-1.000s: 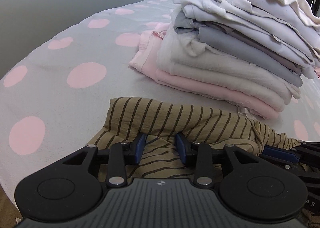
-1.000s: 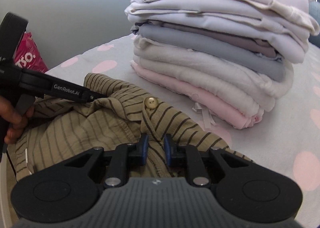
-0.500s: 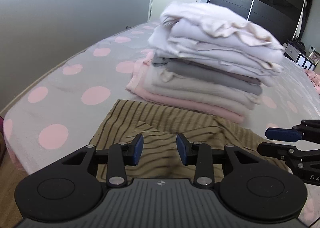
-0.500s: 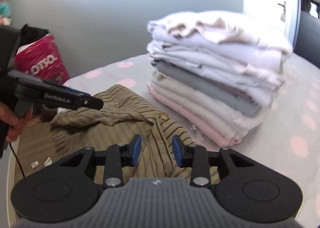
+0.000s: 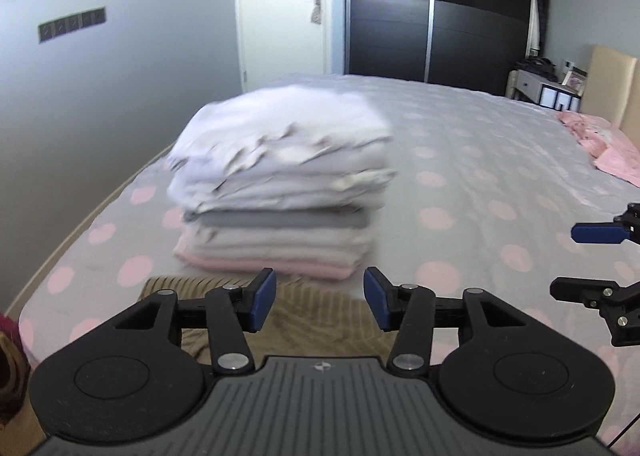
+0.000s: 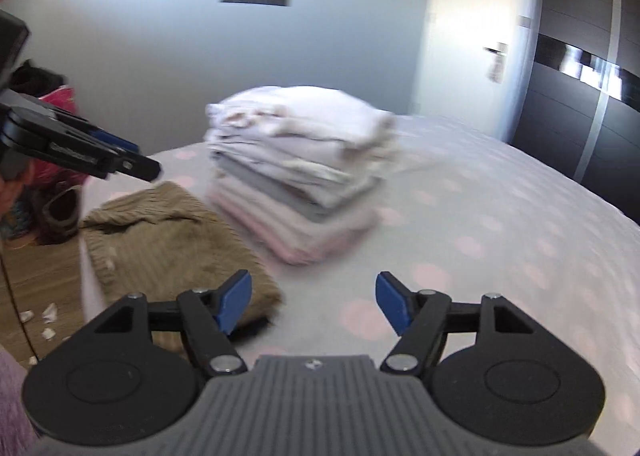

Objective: Fold clothes

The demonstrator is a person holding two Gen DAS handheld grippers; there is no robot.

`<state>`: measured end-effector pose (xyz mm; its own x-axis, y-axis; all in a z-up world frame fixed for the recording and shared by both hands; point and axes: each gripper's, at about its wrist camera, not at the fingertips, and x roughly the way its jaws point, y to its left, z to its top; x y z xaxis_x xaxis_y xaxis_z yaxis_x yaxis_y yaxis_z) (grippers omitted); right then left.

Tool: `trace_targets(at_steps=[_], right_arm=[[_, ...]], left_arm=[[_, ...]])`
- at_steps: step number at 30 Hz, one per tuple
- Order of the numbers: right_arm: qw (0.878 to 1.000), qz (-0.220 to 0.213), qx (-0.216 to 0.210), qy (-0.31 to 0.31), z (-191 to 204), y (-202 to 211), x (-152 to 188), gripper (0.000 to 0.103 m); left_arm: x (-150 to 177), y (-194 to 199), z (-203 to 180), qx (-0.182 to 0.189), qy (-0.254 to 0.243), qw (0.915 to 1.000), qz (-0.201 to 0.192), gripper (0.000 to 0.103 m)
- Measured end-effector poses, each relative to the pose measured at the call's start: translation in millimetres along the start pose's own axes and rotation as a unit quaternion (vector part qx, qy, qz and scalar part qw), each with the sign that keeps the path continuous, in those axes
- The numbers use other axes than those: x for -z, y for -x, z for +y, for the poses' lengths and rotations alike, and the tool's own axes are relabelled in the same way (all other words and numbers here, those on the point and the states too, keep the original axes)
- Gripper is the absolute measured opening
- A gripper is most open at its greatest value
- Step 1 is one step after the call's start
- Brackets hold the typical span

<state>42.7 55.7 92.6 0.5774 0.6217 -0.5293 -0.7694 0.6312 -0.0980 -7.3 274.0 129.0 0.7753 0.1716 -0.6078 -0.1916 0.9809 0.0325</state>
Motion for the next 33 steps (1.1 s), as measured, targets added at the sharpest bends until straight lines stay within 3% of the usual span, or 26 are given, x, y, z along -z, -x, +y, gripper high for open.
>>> trace_targets(at_steps=[7,13,17,21,25,30,33], right_arm=[[0.993,-0.019,0.083,-0.078,-65,76,36,0.081],[0.978,-0.043,0.142,-0.147,-100,129,74,0.089],[0.969,-0.047,0.176,-0.165,-110,154,99,0.093],[0.963,-0.054,0.200,-0.174,-117,176,120,0.095],[0.955,-0.059,0.224,-0.186,-120,189,142,0.095],[0.943,-0.035,0.248,-0.218,-121,185,171,0.096],[0.932,-0.015,0.260,-0.252,-119,172,184,0.096]], left_arm=[[-54,15,-102,0.036,-0.076,0.9954,-0.045,0.055],[-97,34,-190,0.068,-0.137,0.9849,-0.081,0.071],[-109,41,-240,0.077,-0.166,0.9762,-0.116,0.073],[-94,41,-275,0.090,-0.148,0.9716,-0.161,0.073],[-57,32,-298,0.112,-0.123,0.9659,-0.198,0.073],[8,9,-307,0.121,-0.096,0.9752,-0.158,0.073],[45,-9,-303,0.095,-0.088,0.9845,-0.118,0.073]])
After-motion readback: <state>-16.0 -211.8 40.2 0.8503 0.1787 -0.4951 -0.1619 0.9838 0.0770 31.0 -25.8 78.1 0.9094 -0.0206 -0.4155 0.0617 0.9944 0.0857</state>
